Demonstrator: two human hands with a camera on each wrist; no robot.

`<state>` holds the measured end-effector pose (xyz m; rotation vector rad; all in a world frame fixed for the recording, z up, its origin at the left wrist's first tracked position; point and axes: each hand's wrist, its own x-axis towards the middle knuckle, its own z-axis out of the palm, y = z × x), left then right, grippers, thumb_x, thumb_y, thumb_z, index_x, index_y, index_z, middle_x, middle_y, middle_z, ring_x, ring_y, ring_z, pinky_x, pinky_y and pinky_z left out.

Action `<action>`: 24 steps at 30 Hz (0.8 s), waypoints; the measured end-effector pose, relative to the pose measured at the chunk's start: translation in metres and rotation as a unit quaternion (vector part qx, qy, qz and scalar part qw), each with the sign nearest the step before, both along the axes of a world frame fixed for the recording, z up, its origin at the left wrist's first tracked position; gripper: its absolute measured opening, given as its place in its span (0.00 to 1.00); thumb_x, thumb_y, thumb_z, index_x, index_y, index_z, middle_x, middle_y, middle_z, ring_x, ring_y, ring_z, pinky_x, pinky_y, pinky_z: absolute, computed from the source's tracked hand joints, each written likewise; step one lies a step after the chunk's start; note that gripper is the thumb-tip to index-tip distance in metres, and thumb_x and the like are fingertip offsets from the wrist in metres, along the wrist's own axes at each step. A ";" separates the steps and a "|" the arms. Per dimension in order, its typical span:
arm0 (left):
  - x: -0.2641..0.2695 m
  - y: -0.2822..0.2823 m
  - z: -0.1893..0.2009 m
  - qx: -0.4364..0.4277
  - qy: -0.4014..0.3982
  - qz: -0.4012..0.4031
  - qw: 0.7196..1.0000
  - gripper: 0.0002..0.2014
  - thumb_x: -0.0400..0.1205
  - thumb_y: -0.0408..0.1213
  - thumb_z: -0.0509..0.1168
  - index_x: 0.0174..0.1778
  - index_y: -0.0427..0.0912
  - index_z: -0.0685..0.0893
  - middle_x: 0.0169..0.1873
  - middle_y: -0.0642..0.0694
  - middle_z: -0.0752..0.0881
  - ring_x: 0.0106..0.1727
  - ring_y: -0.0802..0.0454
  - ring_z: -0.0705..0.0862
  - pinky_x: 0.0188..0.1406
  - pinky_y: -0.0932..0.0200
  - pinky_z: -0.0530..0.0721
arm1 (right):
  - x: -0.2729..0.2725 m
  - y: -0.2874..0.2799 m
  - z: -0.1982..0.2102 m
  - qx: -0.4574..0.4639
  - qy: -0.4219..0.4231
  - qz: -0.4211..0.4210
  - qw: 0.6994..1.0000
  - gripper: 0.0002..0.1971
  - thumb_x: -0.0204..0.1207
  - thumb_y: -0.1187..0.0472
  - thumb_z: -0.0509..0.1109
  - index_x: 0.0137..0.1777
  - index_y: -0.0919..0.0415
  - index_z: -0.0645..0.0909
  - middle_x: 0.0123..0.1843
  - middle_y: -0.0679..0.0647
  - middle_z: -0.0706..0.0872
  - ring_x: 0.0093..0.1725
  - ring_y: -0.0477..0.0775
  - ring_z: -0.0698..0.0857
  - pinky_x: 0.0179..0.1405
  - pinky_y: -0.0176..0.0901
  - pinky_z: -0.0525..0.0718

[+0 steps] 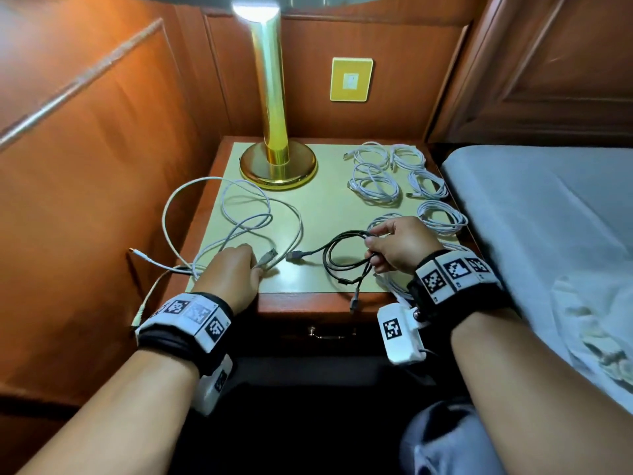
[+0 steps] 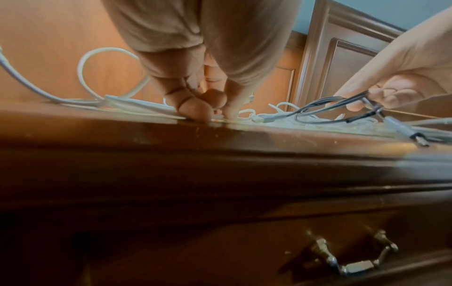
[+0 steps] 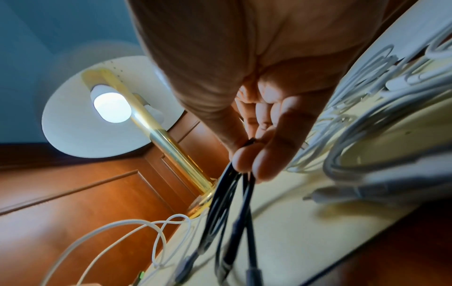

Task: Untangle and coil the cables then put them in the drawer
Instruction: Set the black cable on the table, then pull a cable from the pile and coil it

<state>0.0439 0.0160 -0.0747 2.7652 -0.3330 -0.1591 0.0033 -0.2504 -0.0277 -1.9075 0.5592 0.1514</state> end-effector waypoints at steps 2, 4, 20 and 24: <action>-0.001 0.001 -0.002 -0.015 -0.010 0.002 1.000 0.06 0.85 0.39 0.67 0.46 0.41 0.79 0.44 0.41 0.82 0.45 0.45 0.75 0.44 0.55 0.69 | 0.004 0.004 -0.002 -0.007 0.009 -0.006 1.000 0.07 0.82 0.70 0.70 0.42 0.64 0.78 0.36 0.66 0.85 0.25 0.54 0.80 0.30 0.50 0.87; -0.002 0.002 -0.003 -0.022 -0.016 0.003 1.000 0.06 0.85 0.39 0.67 0.45 0.42 0.79 0.44 0.41 0.82 0.45 0.46 0.74 0.44 0.55 0.69 | 0.007 0.007 -0.006 -0.017 0.014 -0.014 1.000 0.10 0.81 0.70 0.71 0.38 0.63 0.77 0.37 0.68 0.86 0.26 0.57 0.81 0.40 0.59 0.89; -0.002 0.001 0.006 -0.092 0.002 0.052 0.994 0.06 0.86 0.39 0.66 0.49 0.40 0.81 0.47 0.44 0.82 0.48 0.46 0.77 0.48 0.56 0.70 | 0.010 0.020 -0.004 -0.272 0.013 0.028 0.962 0.20 0.77 0.52 0.76 0.67 0.58 0.83 0.60 0.57 0.89 0.60 0.59 0.87 0.64 0.51 0.84; -0.005 0.001 0.011 -0.150 -0.038 0.034 0.987 0.05 0.84 0.41 0.70 0.49 0.43 0.88 0.44 0.50 0.88 0.48 0.49 0.83 0.47 0.58 0.74 | 0.003 0.037 0.004 -0.247 -0.059 0.078 0.964 0.15 0.78 0.52 0.75 0.62 0.54 0.85 0.51 0.50 0.89 0.50 0.49 0.85 0.51 0.39 0.78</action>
